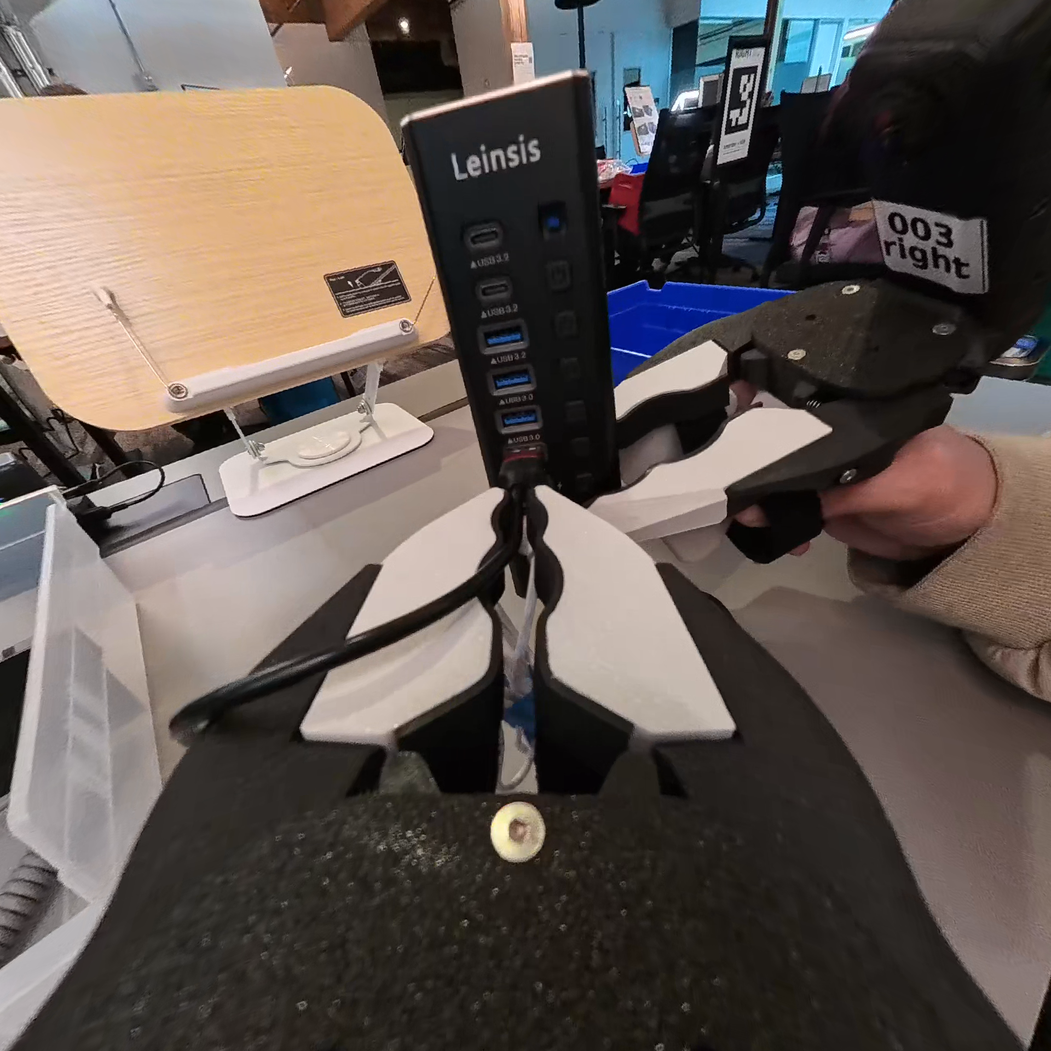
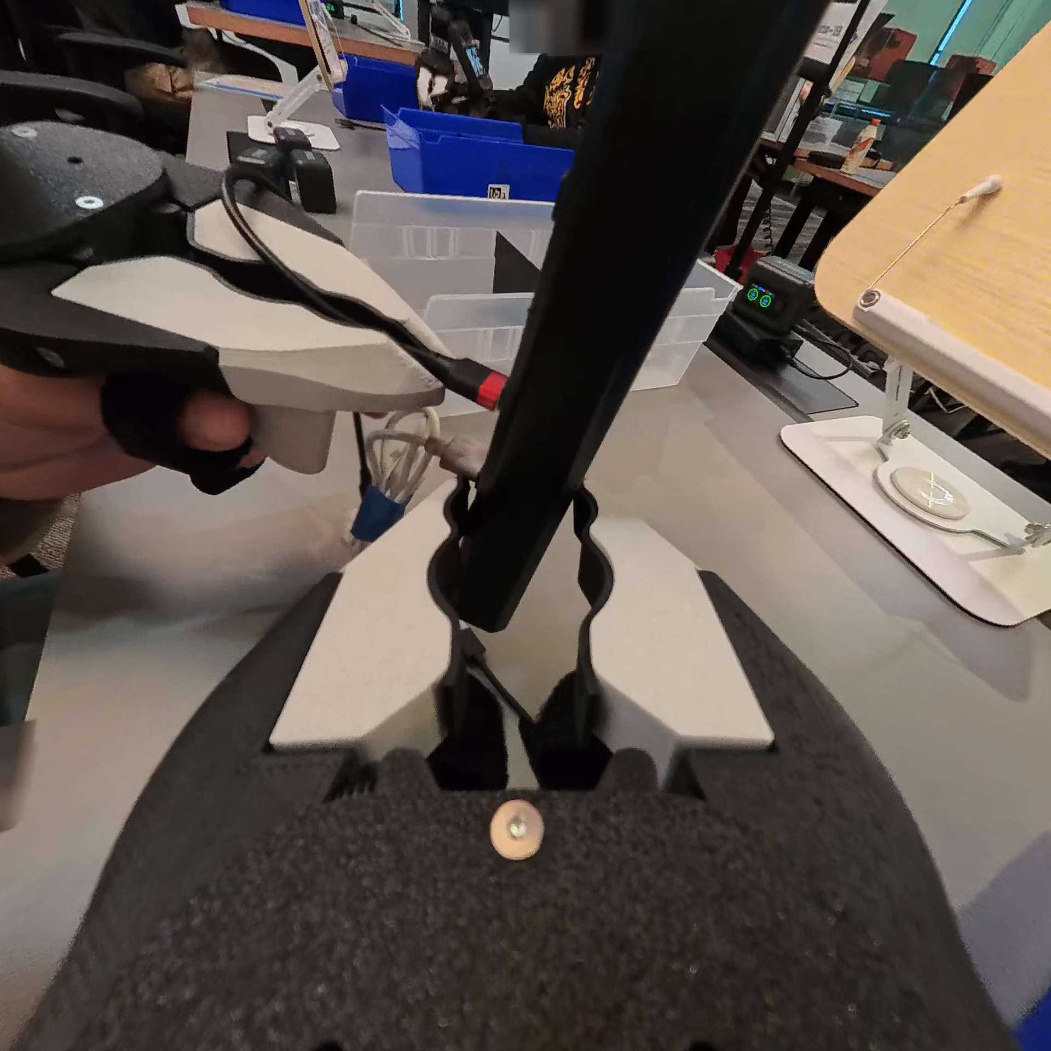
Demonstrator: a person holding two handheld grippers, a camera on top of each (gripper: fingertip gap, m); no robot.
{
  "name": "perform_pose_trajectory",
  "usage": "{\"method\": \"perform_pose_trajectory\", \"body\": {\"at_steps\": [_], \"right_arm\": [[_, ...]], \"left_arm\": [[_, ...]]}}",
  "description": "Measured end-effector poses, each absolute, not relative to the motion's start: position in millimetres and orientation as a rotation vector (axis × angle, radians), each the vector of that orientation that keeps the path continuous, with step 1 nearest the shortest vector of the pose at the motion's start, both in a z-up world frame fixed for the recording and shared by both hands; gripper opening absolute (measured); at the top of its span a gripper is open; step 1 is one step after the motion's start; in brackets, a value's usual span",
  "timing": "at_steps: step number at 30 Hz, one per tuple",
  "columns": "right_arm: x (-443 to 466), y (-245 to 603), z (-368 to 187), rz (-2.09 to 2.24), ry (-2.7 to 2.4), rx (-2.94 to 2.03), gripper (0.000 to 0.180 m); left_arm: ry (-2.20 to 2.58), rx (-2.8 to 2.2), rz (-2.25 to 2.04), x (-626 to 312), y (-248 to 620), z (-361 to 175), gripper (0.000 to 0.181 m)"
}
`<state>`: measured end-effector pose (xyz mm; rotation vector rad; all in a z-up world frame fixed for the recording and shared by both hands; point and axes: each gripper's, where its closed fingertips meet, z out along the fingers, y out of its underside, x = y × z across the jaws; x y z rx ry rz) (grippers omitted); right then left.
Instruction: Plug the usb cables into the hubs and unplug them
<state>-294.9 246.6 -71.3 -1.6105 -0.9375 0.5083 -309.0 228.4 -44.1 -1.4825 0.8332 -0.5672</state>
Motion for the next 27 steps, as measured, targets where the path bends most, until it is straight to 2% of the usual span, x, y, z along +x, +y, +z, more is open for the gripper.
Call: {"method": "perform_pose_trajectory", "body": {"at_steps": [18, 23, 27], "right_arm": [[-289.6, 244.9, -81.5, 0.364, -1.041, -1.651, 0.036], [-293.3, 238.7, -77.1, 0.669, -0.969, -1.666, 0.036], [-294.4, 235.6, -67.6, 0.958, -0.848, -1.701, 0.047]], "left_arm": [[0.873, -1.521, -0.552, -306.1, 225.1, -53.8, 0.004], [0.88, -1.493, -0.507, -306.5, 225.3, -50.6, 0.004], [0.836, -1.528, -0.509, -309.5, 230.0, -59.4, 0.004]]}}
